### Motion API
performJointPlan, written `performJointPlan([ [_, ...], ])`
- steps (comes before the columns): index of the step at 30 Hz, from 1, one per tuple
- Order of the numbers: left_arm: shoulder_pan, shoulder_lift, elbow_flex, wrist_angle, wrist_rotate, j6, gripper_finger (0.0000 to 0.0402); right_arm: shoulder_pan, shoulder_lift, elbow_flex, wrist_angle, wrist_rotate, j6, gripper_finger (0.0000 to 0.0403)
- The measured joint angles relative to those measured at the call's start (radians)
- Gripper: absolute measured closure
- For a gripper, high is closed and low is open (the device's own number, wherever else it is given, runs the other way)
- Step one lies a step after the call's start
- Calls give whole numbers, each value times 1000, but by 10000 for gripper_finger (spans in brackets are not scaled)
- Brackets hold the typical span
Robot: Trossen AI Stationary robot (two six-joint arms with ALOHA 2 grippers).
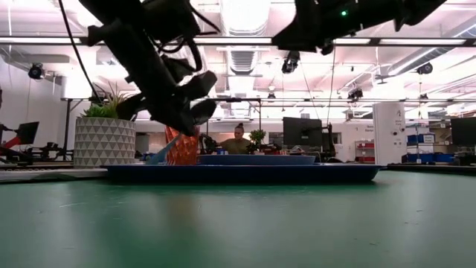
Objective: Pick and place plate/cup/fork/spoon on tray
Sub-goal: Put the blue spoon on the tray to the right of the orange fork
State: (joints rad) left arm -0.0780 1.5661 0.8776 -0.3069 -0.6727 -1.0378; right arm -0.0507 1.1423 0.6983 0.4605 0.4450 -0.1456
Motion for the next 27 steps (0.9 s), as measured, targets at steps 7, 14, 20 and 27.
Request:
performJointPlan([
  [7,19,0,-16,3,32,-8,401,-27,-82,-35,-42,-1,15,218],
  [14,38,0,-20,2,21,-31,401,-32,-95,-46,-40,0,4,220],
  [20,58,0,-21,0,19,-30,401,-32,-95,-46,-39,0,3,220],
  [27,84,0,-49,3,24,-55,401,-33,-95,-46,-44,0,-3,220],
])
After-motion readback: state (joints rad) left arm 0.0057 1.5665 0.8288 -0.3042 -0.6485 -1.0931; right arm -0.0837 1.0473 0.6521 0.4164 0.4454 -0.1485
